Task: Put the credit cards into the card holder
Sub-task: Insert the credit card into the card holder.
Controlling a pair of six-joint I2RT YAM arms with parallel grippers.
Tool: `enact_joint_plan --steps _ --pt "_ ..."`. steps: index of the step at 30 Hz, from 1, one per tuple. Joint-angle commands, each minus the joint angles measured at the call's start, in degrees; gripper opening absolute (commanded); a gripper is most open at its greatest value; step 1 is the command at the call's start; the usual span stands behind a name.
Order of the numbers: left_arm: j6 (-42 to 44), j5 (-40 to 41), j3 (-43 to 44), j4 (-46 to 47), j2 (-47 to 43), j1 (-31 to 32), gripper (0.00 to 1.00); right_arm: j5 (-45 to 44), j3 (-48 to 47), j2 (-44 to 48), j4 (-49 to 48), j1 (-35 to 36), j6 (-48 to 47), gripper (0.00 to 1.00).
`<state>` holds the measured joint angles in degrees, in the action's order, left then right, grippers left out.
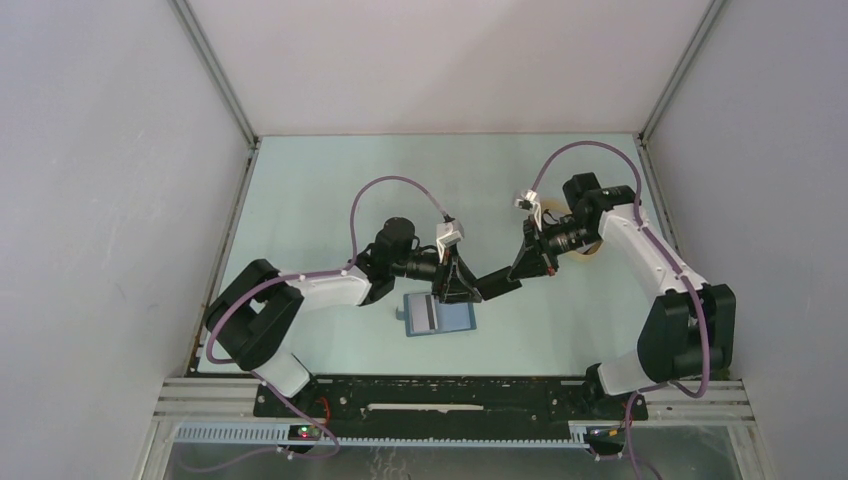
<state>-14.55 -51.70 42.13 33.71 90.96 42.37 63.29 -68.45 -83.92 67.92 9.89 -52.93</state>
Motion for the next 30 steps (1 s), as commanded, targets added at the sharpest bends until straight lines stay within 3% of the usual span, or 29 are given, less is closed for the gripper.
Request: enact_joint_plan --steps 1,30 --pt "-0.02 -1.68 3.20 1.63 -0.92 0.01 0.52 0.99 -2.13 -0.42 -0.75 0.29 0.72 0.00" --pt "-3.22 -2.70 3.14 5.19 -0.36 -0.52 0.34 0.09 -2.15 -2.03 -0.96 0.91 1.16 0.00"
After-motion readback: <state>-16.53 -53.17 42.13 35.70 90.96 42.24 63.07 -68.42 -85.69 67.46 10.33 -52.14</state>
